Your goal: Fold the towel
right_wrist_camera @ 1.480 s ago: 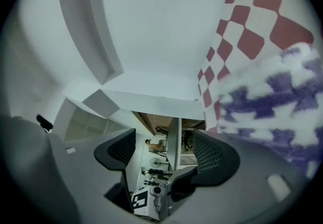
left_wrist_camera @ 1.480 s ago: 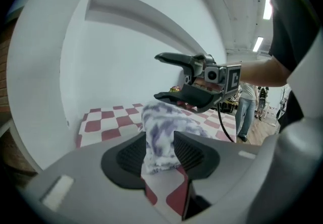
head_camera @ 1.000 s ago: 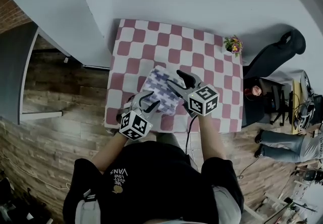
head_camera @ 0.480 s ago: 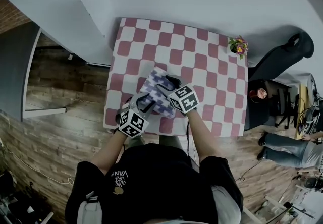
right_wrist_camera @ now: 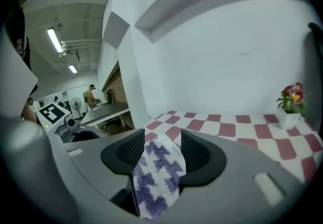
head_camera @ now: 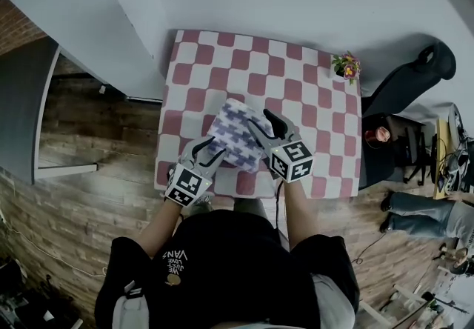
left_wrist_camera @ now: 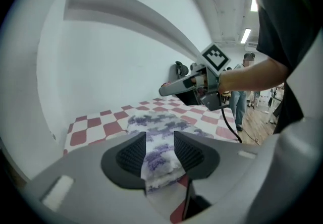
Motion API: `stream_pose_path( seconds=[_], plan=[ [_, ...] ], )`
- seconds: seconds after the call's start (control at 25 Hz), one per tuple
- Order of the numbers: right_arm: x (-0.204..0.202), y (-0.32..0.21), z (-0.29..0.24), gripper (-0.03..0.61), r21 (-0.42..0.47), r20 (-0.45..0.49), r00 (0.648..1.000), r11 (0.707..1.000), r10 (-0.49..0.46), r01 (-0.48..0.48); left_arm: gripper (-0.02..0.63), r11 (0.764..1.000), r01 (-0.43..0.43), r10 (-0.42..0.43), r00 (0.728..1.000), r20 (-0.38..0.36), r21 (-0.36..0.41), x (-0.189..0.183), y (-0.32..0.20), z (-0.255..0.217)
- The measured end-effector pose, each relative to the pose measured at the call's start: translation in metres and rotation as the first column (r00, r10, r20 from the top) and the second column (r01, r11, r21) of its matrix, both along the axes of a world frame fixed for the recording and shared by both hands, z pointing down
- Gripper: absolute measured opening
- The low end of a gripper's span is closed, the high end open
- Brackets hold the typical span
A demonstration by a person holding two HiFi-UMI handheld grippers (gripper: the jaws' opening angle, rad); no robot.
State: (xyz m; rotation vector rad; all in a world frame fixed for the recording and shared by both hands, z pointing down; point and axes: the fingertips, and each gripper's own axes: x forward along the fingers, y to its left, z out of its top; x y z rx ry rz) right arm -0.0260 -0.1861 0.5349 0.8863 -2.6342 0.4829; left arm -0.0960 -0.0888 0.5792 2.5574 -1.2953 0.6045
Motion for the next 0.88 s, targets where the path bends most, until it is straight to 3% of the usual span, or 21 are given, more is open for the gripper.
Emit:
stream_pose_path(
  seconds=[0.16, 0.4, 0.72, 0.88],
  plan=[
    [0.033, 0.021, -0.023, 0.23, 0.036, 0.076, 0.982, 0.984, 0.174, -0.177, 0.145, 0.999, -0.001, 0.003, 0.999, -0.034, 0.04, -0.011, 0.011, -0.018],
    [0.056, 0.067, -0.039, 0.192, 0.086, 0.099, 0.945, 0.944, 0.311, -0.319, 0.144, 0.996, -0.054, 0.058, 0.997, -0.052, 0.076, -0.018, 0.029, -0.033],
    [0.079, 0.116, -0.057, 0.006, 0.171, 0.063, 0.912, 0.896, 0.405, -0.41, 0.14, 0.99, -0.039, 0.048, 0.997, -0.064, 0.135, -0.027, 0.045, -0.057],
    [0.09, 0.128, -0.061, 0.006, 0.186, 0.053, 0.922, 0.904, 0.383, -0.386, 0.05, 0.983, -0.002, 0.011, 0.999, -0.049, 0.183, -0.023, 0.057, -0.077]
  ],
)
